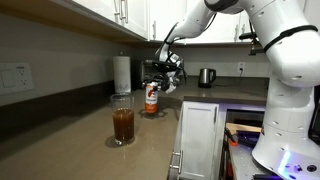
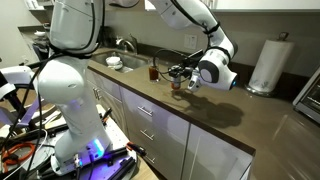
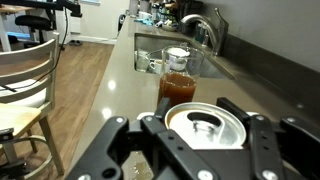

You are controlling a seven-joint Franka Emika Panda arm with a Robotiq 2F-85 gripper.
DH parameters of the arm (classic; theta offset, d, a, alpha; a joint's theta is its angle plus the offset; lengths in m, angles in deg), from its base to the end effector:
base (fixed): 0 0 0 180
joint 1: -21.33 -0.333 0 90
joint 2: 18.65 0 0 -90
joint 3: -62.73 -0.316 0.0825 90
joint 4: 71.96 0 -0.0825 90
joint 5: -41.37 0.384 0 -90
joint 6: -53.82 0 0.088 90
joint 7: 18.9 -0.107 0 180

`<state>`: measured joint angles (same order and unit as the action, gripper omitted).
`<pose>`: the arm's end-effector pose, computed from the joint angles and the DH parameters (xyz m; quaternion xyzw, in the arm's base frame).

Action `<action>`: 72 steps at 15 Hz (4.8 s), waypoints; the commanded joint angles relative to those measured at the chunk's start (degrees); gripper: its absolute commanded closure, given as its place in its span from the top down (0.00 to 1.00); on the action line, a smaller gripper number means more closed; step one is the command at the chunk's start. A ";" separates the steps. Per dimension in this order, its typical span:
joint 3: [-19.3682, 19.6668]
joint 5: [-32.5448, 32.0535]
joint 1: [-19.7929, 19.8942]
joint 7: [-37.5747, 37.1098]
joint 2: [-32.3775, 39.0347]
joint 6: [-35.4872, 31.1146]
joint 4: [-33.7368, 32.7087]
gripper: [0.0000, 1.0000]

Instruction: Pour the juice in the can into the glass.

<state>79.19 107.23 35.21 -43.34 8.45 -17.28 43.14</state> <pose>0.4969 -0.1479 0.2468 -0.5622 0.4843 0.4538 0.4934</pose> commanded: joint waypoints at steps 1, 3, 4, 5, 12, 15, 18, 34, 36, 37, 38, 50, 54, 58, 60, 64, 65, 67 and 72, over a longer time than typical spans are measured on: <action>-0.56 1.54 0.57 -4.66 2.25 1.69 -2.14 0.27; -0.73 1.64 0.51 -5.72 2.82 1.70 -2.49 0.27; -0.75 1.57 0.56 -6.28 3.03 1.81 -2.70 0.27; -0.77 1.43 0.60 -6.80 3.27 1.92 -2.96 0.27; -0.48 0.90 0.52 -10.47 3.33 1.54 -3.07 0.27; -0.54 0.95 0.43 -9.75 3.41 0.95 -3.41 0.27; -0.52 1.01 0.11 -9.31 3.28 -0.14 -3.62 0.27; -1.69 1.00 0.41 -7.76 7.43 0.35 -8.05 0.40; -1.65 0.61 0.12 -7.90 6.54 0.14 -7.08 0.77; -1.62 0.45 -0.05 -7.99 6.03 0.01 -6.55 0.83; -1.49 0.24 -0.32 -8.25 5.28 -0.34 -5.81 0.89; 0.57 -2.87 -3.54 -11.37 -6.83 -5.23 4.65 1.00; 0.50 -5.09 -5.11 -13.92 -12.94 -11.94 8.87 1.00; -0.42 -9.17 -6.08 -15.73 -19.06 -16.82 12.58 1.00; -1.04 -12.08 -6.28 -15.61 -22.32 -18.96 14.40 1.00; -2.69 -17.60 -5.75 -15.24 -27.88 -21.55 17.42 1.00; -3.14 -19.30 -5.67 -14.96 -29.31 -22.05 18.18 1.00; -4.17 -22.43 -5.58 -14.68 -31.83 -22.70 19.38 1.00; -4.76 -21.77 -4.78 -13.64 -29.66 -20.67 17.46 1.00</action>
<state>75.42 85.49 29.36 -57.01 -21.29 -38.15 60.74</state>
